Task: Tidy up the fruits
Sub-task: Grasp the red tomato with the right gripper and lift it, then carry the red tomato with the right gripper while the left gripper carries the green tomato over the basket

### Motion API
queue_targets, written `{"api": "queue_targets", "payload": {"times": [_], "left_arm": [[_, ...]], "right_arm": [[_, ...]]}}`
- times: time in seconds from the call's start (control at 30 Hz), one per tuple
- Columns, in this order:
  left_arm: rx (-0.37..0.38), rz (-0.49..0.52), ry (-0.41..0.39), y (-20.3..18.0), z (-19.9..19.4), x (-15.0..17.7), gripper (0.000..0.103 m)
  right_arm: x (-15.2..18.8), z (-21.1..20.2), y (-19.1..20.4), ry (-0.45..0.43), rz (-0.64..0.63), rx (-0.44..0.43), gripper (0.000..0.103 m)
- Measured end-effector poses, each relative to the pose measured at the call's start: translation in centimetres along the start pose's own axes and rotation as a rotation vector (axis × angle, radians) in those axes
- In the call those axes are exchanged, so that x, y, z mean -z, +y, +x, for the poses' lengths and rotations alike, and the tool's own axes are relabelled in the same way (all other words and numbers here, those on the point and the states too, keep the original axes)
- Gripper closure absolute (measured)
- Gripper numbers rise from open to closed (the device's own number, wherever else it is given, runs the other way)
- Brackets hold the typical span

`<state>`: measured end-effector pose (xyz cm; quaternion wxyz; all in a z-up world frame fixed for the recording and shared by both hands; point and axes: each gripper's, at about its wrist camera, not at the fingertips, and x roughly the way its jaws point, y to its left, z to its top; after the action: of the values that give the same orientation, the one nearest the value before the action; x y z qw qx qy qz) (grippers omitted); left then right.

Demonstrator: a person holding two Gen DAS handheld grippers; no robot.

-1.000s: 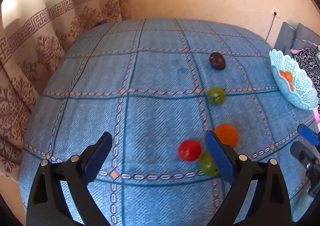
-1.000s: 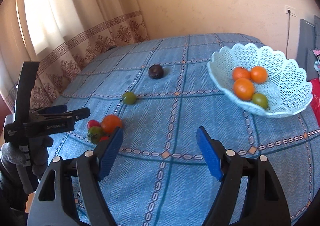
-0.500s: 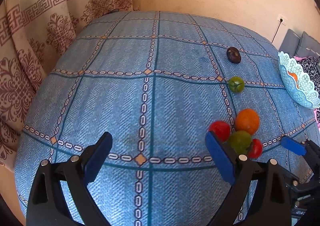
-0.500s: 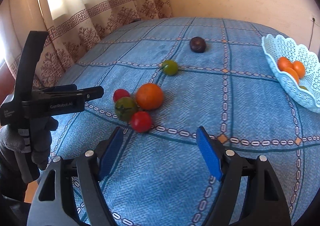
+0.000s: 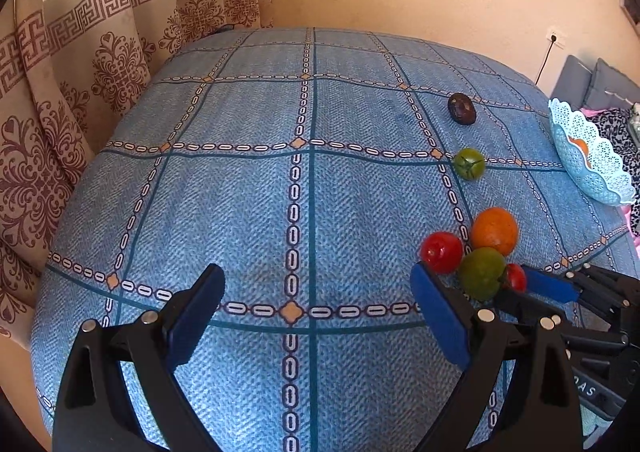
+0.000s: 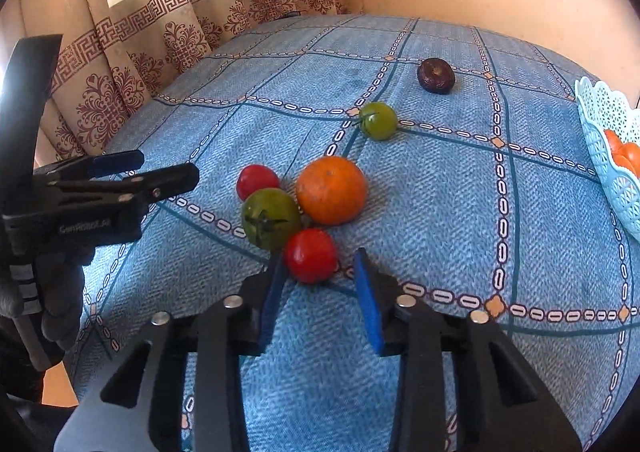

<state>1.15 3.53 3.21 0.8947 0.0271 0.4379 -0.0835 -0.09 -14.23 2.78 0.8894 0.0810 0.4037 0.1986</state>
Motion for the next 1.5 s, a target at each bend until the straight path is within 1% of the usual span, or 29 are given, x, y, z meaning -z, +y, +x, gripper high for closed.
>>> {"api": "queue_targets", "payload": {"times": [0.13, 0.3, 0.37, 0.6, 0.73, 0.87, 0.93, 0.97, 1.1, 1.13, 1.27, 1.33, 1.5], "left_arm": [[0.012, 0.009, -0.002, -0.6, -0.4, 0.3, 0.010], [0.037, 0.038, 0.001, -2.4, -0.9, 0.6, 0.010], [0.051, 0.054, 0.005, -3.5, -1.0, 0.7, 0.010], [0.084, 0.087, 0.027, -6.3, -0.4, 1.1, 0.010], [0.093, 0.093, 0.051, -7.5, 0.4, 1.3, 0.010], [0.089, 0.099, 0.057, -8.4, 1.0, 1.1, 0.012], [0.086, 0.102, 0.066, -8.9, 1.5, 0.9, 0.026], [0.085, 0.104, 0.075, -9.1, 1.8, 0.9, 0.030], [0.077, 0.103, 0.085, -9.5, 2.5, 0.6, 0.043], [0.083, 0.101, 0.085, -9.6, 2.5, 0.5, 0.048], [0.087, 0.104, 0.079, -9.8, 2.3, 0.3, 0.055], [0.103, 0.111, 0.084, -9.9, 2.1, 0.3, 0.071], [0.102, 0.119, 0.075, -10.2, 1.7, 0.2, 0.071]], "right_arm": [[0.1, -0.4, 0.0, -0.006, -0.004, 0.005, 0.077], [0.5, -1.8, -1.2, -0.030, 0.036, 0.004, 0.077], [0.7, -2.3, -1.8, -0.042, 0.053, 0.018, 0.077], [1.1, -4.3, -4.5, -0.087, 0.114, 0.063, 0.077], [1.3, -5.6, -6.0, -0.119, 0.141, 0.087, 0.076], [1.3, -6.6, -7.3, -0.145, 0.170, 0.101, 0.076], [1.2, -6.9, -7.6, -0.154, 0.181, 0.105, 0.076], [1.3, -7.1, -7.9, -0.159, 0.186, 0.107, 0.076], [1.3, -7.4, -8.4, -0.169, 0.199, 0.111, 0.076], [1.3, -7.5, -8.5, -0.170, 0.200, 0.111, 0.076], [1.3, -7.6, -8.7, -0.173, 0.205, 0.110, 0.076], [1.3, -7.7, -8.8, -0.177, 0.209, 0.111, 0.076], [1.3, -8.2, -9.2, -0.194, 0.222, 0.113, 0.076]]}}
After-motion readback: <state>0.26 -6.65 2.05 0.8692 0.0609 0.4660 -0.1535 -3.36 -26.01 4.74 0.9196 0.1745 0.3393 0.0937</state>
